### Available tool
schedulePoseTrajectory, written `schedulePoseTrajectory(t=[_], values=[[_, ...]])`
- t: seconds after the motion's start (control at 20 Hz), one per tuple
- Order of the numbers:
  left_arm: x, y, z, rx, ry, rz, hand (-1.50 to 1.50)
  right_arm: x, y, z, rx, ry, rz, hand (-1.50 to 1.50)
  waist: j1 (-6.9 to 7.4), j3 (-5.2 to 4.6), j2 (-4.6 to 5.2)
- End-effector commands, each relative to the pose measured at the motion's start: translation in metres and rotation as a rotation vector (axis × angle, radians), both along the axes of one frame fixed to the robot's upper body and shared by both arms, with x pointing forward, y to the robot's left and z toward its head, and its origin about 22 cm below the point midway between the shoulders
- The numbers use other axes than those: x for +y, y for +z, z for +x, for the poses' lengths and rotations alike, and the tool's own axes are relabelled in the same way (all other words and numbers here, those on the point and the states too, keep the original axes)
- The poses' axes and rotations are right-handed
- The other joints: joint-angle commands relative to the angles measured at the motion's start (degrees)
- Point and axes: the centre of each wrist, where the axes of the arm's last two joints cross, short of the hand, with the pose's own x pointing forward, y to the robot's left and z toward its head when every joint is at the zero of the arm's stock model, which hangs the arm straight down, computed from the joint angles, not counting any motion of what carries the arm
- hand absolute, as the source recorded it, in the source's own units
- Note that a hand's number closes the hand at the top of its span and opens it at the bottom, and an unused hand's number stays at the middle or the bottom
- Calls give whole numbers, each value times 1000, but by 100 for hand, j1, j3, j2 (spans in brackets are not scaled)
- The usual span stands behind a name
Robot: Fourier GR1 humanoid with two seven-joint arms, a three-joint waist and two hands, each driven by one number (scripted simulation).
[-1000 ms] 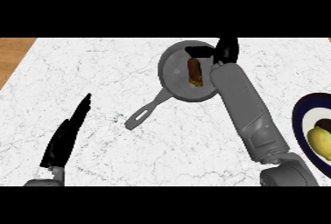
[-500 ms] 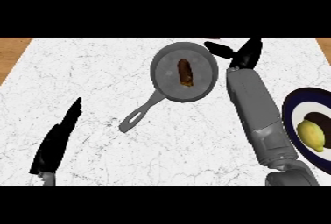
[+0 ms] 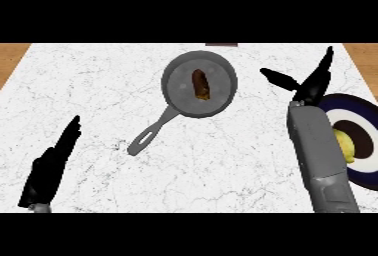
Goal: Pick the sweet potato from the plate and place it in the pan
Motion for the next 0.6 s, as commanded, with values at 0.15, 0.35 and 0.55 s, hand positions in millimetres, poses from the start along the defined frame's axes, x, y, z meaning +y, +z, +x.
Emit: schedulePoseTrajectory(t=[0.15,0.35,0.55], values=[[6,2,-11,-8,10,7,0,-59,-7,-62,4,21,-33,-150,-86,-5,-32],[-3,-19,-5,13,14,-16,0,-72,-6,-105,-4,20,-34,-150,-54,-4,-3],[-6,-13,-11,6,-6,-8,0,-101,8,-139,15,76,-35,-150,-17,-1,7]])
